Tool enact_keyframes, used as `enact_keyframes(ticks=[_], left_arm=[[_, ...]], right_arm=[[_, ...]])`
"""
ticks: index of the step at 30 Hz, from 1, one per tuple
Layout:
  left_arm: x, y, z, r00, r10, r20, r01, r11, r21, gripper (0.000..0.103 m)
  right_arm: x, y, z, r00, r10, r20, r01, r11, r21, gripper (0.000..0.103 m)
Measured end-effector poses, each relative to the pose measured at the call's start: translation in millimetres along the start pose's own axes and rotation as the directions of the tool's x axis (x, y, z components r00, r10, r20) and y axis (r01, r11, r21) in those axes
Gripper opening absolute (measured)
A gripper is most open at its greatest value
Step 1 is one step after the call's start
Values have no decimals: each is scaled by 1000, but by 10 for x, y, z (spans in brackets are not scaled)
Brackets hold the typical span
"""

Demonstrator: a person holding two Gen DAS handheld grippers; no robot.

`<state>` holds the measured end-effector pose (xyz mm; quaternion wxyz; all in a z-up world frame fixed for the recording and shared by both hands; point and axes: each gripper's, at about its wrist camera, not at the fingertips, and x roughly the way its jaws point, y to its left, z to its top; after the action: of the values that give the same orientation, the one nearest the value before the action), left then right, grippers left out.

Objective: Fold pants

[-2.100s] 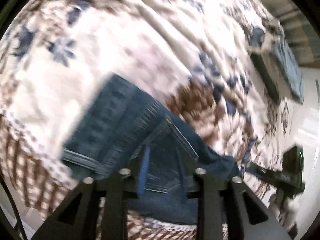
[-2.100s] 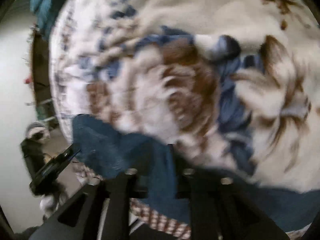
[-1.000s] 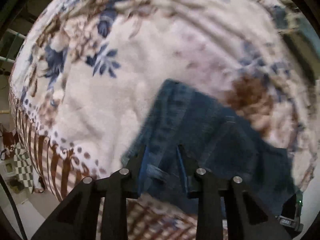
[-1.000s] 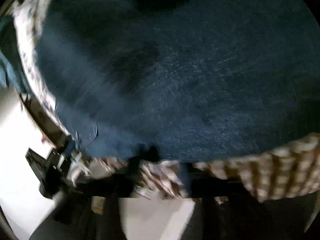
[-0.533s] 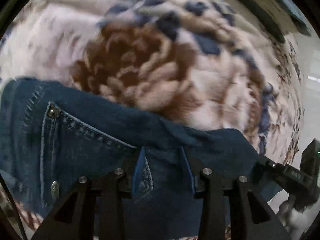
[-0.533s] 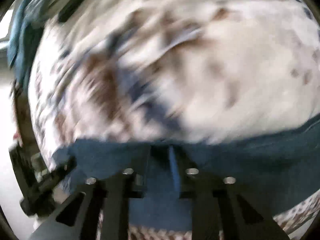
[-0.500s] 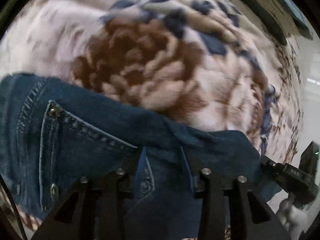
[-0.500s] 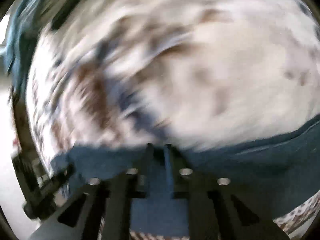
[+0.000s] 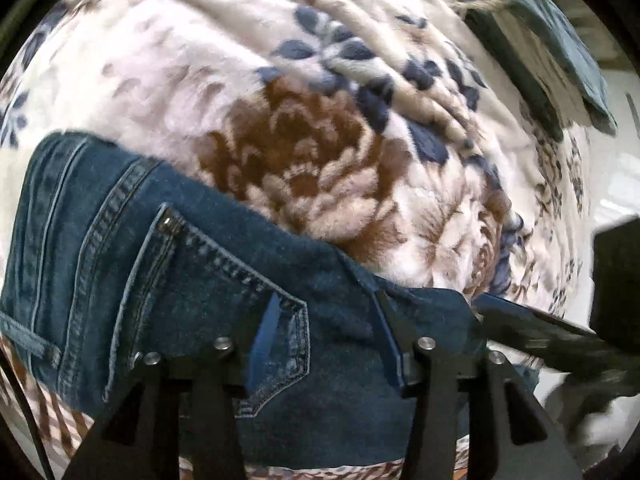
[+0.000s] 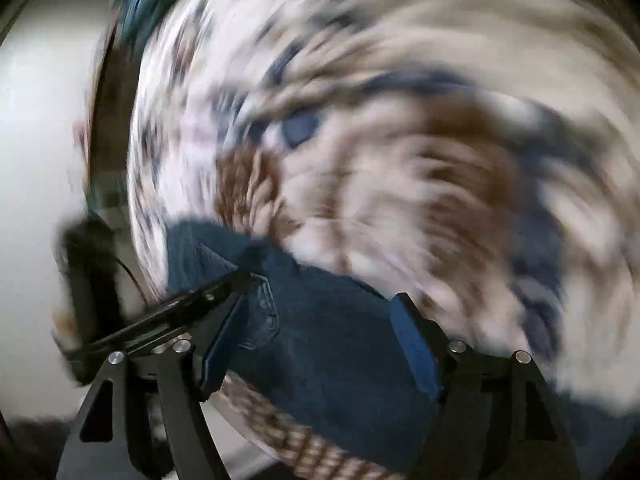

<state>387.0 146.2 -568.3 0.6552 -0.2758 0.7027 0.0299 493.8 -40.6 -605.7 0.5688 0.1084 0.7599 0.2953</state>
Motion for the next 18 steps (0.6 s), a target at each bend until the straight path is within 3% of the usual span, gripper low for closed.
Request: enact_keyframes(ticks=[1,2,5,9,10,11,15,17,18], left_arm=[[56,-14,-17,1000,-13,-7,13,1000,-25,44],[57,26,-23,999,-32,-17,31,998,-61,44],[64,119,-70,990,-119,-72,105,979,-175,44],[156,139,-151,956,-248,-158,190,930,-314,44],[185,120,-170,944,-281,-175,209,917,-341,45],[224,74,-181,936,-292,-196,212,913,-350,46],[479,-82,-171,936,-192,-294,101,949,-300,46],[556,-82,-172,945,-139,-297,52,958,-283,46],[570,-98,-169,950,-122,-289,42,963,-267,41]], right_arm=[[86,64,38,999,-27,-20,26,999,-32,46],[139,145,25,996,-87,-31,84,993,-87,28],[-50,247,-295,992,-128,24,130,973,-191,19],[-283,297,-664,996,-44,82,61,975,-214,16],[-319,300,-763,996,-23,88,43,974,-222,7],[-341,292,-862,997,7,82,12,975,-220,5],[-108,406,-944,997,45,67,-31,979,-202,4],[-29,306,-931,994,96,51,-88,985,-146,4],[6,306,-840,992,109,57,-100,985,-142,4]])
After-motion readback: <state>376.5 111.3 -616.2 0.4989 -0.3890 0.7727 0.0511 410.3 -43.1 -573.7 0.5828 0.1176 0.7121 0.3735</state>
